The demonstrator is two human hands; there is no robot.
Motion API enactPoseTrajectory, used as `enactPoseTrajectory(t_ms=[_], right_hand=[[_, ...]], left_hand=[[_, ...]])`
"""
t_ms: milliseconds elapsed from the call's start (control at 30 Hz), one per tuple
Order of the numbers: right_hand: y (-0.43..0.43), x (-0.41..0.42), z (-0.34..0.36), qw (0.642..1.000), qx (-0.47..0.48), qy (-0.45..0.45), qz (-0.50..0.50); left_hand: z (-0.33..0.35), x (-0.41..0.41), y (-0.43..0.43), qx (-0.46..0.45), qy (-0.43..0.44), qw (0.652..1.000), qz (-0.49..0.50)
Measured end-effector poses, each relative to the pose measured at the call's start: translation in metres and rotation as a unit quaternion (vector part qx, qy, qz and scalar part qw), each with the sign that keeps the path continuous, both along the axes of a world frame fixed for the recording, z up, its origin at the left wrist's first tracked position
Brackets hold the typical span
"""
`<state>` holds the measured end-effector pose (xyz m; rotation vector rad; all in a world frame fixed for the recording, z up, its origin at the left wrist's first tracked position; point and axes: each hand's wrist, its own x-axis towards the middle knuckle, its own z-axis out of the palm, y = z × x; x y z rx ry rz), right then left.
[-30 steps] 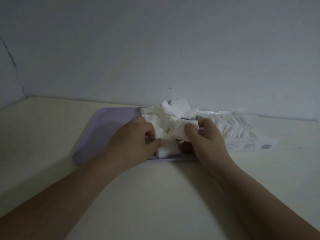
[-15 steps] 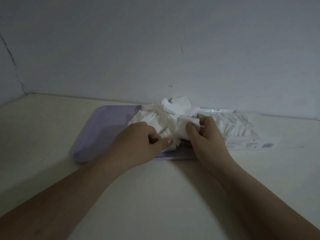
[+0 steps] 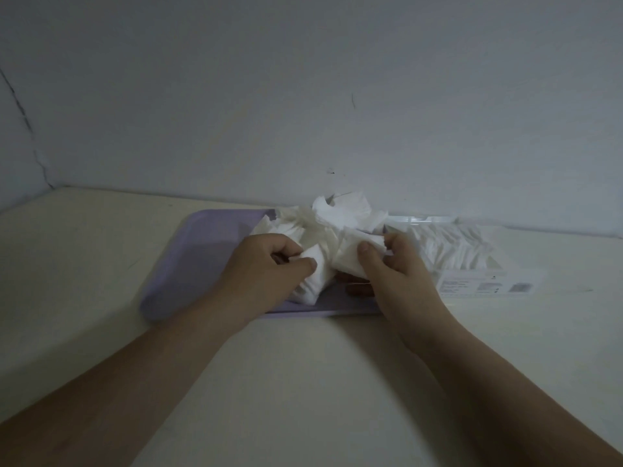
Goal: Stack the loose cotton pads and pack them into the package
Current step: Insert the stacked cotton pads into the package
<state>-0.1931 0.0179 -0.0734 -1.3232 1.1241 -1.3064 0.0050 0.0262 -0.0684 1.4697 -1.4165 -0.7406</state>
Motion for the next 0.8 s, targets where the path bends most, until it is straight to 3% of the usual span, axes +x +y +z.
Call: enactPoseTrajectory(t_ms=[200,300,467,800], right_hand=[[-0.004,-0.001,-0.003,1.0,0.002,-0.009,-0.03],[-0.004,-0.002,0.0,0.999,0.006,-0.031,-0.018],[-0.003,-0.007,0.004,0.998,-0.017,-0.052,0.036],[0.001,-0.006,0.002,0.985,-0.045,0.087,0.144]], left_hand=[[0.018,0.007,-0.004,-0.075,0.131,0.987,0.054],[0.016,0.002,0.0,-0.03,0.231,0.971,-0.05],[0.001,0.001,0.005,0.019,0.218,0.954,-0.204],[0.002,0.002,0.008,0.025,0.217,0.96,-0.176]])
